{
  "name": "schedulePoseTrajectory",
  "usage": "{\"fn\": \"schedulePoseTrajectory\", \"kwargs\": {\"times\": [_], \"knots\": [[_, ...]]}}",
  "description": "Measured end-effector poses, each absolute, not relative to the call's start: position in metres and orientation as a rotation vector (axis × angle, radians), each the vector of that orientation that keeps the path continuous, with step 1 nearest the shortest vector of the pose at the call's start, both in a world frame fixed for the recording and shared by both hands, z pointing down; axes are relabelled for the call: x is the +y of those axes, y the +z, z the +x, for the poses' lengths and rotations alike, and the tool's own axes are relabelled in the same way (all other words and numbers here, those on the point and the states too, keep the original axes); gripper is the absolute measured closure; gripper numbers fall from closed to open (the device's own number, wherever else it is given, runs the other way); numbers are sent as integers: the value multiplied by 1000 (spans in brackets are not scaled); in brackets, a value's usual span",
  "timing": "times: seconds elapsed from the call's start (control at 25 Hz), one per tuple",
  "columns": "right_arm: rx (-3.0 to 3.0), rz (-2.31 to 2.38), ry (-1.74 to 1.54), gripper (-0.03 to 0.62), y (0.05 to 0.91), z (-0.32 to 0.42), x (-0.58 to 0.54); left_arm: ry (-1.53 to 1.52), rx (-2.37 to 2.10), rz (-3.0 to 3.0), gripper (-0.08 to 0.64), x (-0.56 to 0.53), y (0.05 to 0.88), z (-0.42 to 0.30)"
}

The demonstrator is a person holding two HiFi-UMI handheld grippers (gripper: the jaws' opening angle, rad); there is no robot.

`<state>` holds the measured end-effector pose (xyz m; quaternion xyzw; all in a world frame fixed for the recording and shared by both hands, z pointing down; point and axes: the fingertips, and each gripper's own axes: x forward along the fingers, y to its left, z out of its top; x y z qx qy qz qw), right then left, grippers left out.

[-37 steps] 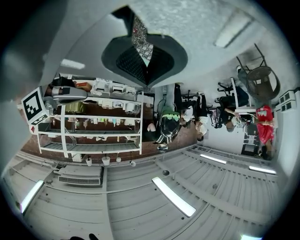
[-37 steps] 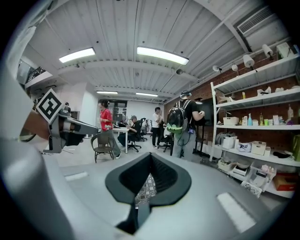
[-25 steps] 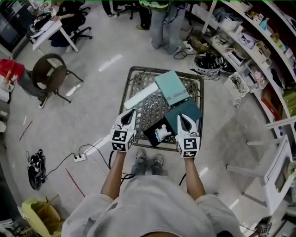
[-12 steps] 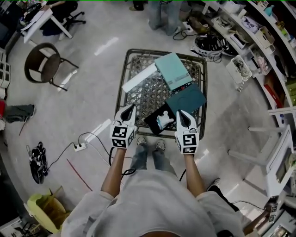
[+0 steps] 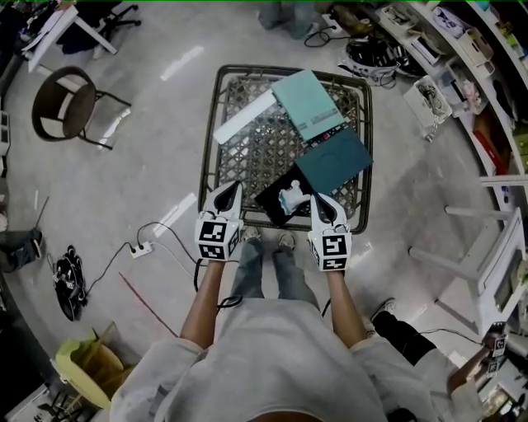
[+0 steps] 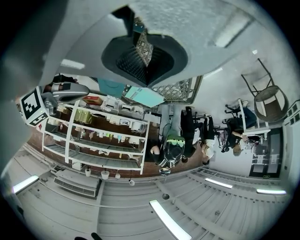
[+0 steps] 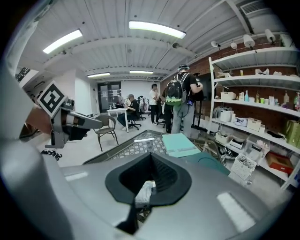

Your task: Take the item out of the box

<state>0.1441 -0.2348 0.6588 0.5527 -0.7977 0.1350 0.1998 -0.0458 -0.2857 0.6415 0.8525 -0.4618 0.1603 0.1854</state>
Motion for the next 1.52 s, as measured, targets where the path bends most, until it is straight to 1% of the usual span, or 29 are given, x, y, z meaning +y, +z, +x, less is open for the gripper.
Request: {"fn": "schedulePoseTrajectory", "kwargs": {"times": [0.24, 0.64, 1.0, 1.08, 1.2, 1.28, 1.52], "knots": [[-2196, 1443, 357, 591, 683, 132, -223, 465, -1273, 2383, 555, -280, 661, -46], [-2104, 1135, 183, 592, 727, 111, -202, 480, -1267, 2387, 555, -284, 669, -51], [-2064, 963, 170, 584, 755, 109, -194, 481, -1269, 2370, 555, -283, 673, -54], [-2068, 932, 204, 506, 762, 107, -191, 478, -1271, 2369, 555, -282, 673, -54], [-2073, 902, 274, 412, 770, 105, -188, 480, -1272, 2367, 555, -282, 672, -55], [-2074, 890, 335, 361, 776, 103, -186, 480, -1273, 2365, 554, -281, 673, -55], [-2075, 889, 471, 269, 783, 103, -183, 478, -1275, 2361, 555, -278, 674, -56]]}}
